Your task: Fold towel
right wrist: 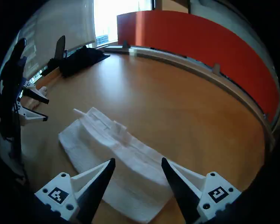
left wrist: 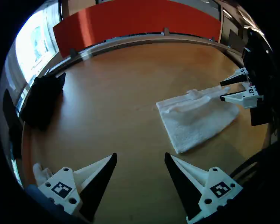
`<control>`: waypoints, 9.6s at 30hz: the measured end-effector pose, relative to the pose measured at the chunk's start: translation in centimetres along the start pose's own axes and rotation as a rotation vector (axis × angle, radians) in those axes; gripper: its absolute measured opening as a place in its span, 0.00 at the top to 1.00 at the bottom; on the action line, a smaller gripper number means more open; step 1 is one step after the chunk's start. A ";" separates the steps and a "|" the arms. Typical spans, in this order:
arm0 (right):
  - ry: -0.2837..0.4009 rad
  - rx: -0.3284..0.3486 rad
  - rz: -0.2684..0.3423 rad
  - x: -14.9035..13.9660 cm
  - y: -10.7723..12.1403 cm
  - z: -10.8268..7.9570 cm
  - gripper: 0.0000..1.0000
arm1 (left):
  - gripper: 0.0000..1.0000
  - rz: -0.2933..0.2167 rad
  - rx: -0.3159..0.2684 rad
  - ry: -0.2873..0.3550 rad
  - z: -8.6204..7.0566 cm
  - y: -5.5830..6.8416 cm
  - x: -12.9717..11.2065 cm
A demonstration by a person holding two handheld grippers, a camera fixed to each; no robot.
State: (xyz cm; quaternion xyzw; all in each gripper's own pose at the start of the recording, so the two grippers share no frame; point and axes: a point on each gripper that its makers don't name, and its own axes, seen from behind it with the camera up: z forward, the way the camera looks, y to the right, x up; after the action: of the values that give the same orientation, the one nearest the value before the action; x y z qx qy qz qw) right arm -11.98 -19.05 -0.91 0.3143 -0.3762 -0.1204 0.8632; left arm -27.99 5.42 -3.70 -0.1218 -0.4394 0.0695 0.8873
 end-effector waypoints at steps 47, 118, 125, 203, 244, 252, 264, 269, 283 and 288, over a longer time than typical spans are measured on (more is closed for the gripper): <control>0.010 0.011 -0.058 0.4 -1.7 0.2 0.04 | 0.06 -0.136 0.090 -0.001 -6.5 -1.4 -7.0; -0.085 0.024 -0.086 -10.2 1.4 -6.6 0.96 | 0.05 -0.171 0.112 -0.008 -9.4 -0.4 -9.5; -0.031 0.008 -0.107 -7.2 1.5 -7.7 0.96 | 0.06 -0.174 0.110 -0.004 -9.5 -0.4 -9.3; 0.045 0.299 -0.278 3.8 -15.2 0.5 0.21 | 0.06 -0.269 0.152 0.021 -12.3 -1.9 -10.8; -0.094 0.133 -0.138 -6.4 -9.7 -0.8 0.60 | 0.06 -0.253 0.148 0.022 -12.2 -1.5 -10.8; -0.093 0.124 -0.141 -6.5 -9.3 -0.8 0.86 | 0.05 -0.251 0.146 0.024 -12.2 -1.4 -10.7; -0.067 0.135 -0.140 -4.8 -9.2 -1.7 0.95 | 0.05 -0.244 0.141 0.032 -12.1 -1.5 -10.4; -0.024 0.130 -0.157 -1.5 -8.9 -2.8 0.95 | 0.05 -0.240 0.139 0.042 -12.1 -1.6 -10.0; 0.136 0.102 -0.212 10.1 -5.6 -8.1 0.95 | 0.05 -0.218 0.105 0.101 -11.7 -0.5 -7.0; 0.159 0.082 -0.217 11.8 -3.6 -10.4 0.95 | 0.06 -0.213 0.091 0.117 -11.7 0.1 -6.0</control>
State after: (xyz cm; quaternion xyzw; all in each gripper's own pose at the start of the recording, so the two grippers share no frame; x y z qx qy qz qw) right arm 3.84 -22.39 -1.83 0.3968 -0.2751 -0.1722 0.8586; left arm -22.29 2.26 -15.14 -0.0378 -0.3936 -0.0124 0.9184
